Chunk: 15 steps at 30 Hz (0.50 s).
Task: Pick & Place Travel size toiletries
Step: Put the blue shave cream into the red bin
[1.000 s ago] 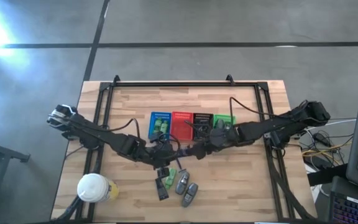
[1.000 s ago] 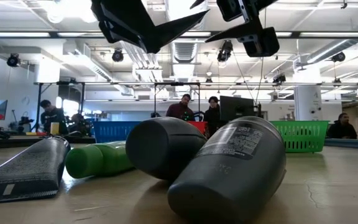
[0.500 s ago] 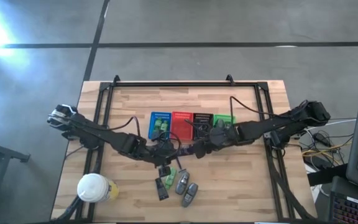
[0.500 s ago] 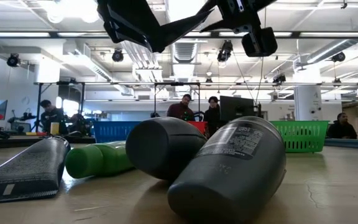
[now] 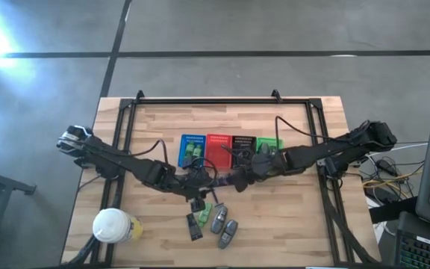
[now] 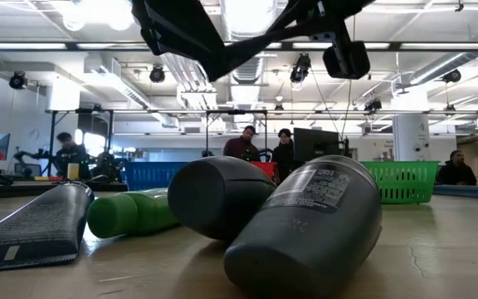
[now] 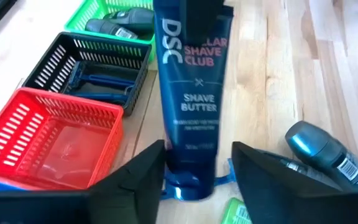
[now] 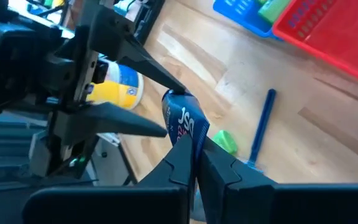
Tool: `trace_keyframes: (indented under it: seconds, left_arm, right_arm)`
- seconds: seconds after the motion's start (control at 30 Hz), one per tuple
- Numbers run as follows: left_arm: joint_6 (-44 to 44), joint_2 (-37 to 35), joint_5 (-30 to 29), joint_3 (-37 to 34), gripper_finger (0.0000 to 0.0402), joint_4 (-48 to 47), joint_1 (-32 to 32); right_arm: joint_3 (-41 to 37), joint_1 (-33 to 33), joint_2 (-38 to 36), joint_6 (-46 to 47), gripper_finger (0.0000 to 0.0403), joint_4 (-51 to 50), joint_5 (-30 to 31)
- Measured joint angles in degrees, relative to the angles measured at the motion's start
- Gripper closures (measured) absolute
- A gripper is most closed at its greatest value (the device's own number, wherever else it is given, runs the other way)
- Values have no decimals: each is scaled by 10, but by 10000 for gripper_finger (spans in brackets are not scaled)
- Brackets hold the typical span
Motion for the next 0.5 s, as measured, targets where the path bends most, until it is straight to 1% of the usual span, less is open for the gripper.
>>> trace_keyframes:
  seconds: [0.17, 0.3, 0.4, 0.5]
  left_arm:
    - [-7, 0, -1, 0, 160, -25, 0]
    - [-39, -4, -2, 0, 128, -81, -2]
    - [-79, -13, -5, 0, 114, -136, -2]
    - [-113, -24, -6, 0, 110, -189, -2]
  right_arm:
    - [0, 0, -1, 0, 394, -38, 30]
    - [4, 0, -7, 2, 394, -113, 87]
    - [22, 5, -11, 6, 394, -202, 144]
    - [49, 13, -12, 17, 394, -299, 198]
